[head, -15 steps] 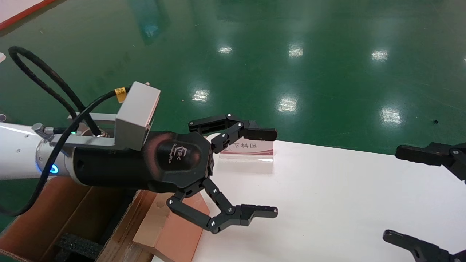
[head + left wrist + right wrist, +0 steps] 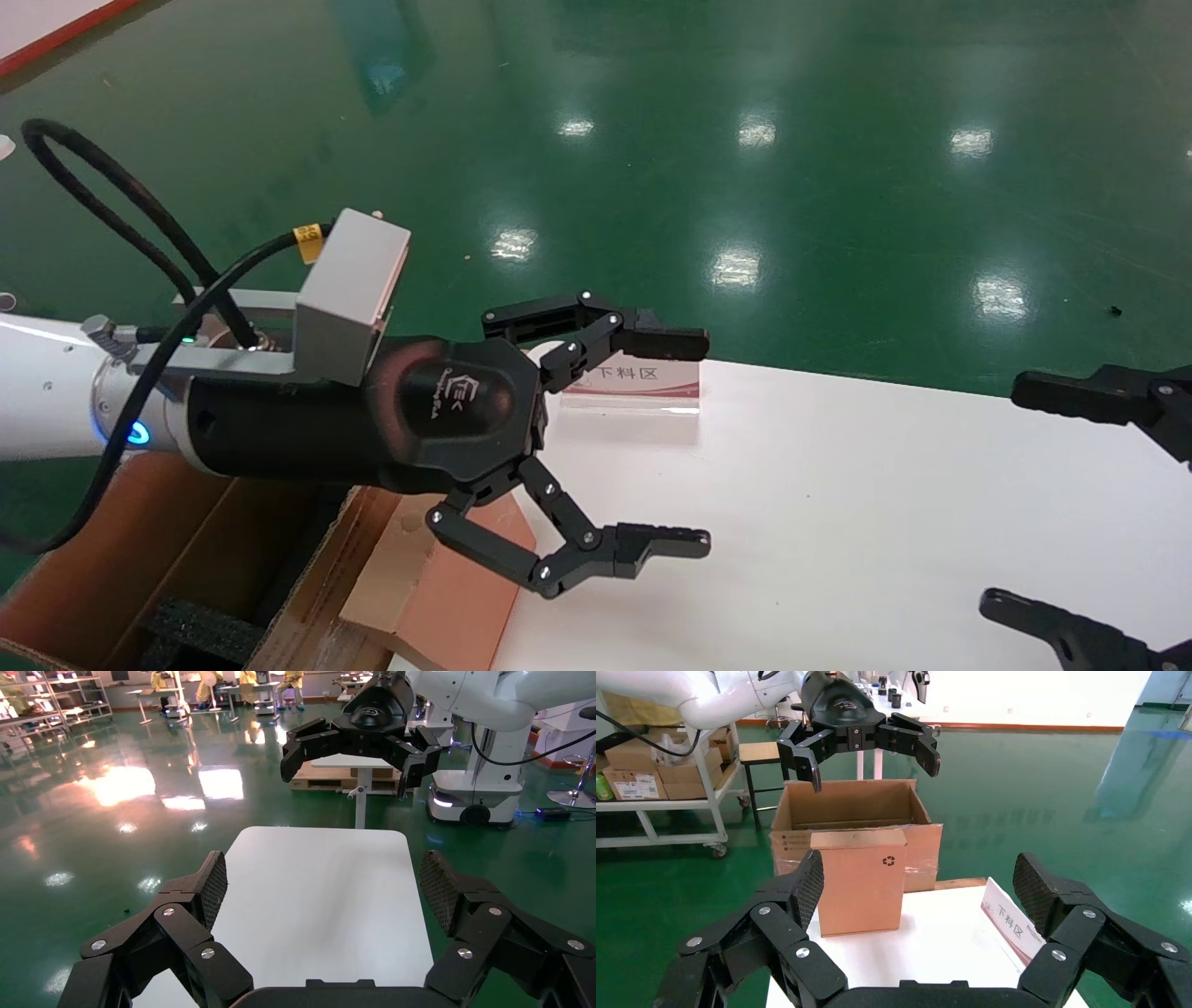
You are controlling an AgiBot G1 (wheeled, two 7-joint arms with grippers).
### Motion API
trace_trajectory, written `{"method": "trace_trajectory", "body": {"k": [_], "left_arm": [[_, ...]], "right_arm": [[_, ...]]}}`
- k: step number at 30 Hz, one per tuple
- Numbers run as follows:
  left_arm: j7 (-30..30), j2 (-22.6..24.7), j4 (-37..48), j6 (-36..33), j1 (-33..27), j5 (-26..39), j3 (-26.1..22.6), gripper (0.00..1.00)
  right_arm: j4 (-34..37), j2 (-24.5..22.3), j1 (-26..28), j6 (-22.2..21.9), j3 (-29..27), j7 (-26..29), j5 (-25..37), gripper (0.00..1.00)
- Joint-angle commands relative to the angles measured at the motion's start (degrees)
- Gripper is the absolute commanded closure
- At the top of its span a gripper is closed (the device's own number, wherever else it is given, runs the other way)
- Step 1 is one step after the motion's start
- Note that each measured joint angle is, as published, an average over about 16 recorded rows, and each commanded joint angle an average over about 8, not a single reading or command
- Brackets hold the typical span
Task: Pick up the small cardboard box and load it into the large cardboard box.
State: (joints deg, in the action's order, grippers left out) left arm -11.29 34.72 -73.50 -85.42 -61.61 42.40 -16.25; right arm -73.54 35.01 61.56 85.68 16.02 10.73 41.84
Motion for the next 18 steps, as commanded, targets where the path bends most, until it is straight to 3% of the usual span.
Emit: {"method": "trace_trajectory", "body": {"k": [1,9,18], "left_arm": [[0.1,0.1,0.1,0.0,0.1,-0.1,0.0,0.0],[-4.7,-2.6,-1.4,1.6,-1.8,5.6,-2.1,0.0],[-16.2,-3.6,-3.9,-2.2,-13.8,23.8,-10.5,0.0]], "right_arm": [[0.0,0.0,0.0,0.0,0.0,0.0,0.0,0.0],[0.0,0.0,0.0,0.0,0.0,0.0,0.0,0.0],[0.0,0.0,0.0,0.0,0.1,0.0,0.0,0.0]]}}
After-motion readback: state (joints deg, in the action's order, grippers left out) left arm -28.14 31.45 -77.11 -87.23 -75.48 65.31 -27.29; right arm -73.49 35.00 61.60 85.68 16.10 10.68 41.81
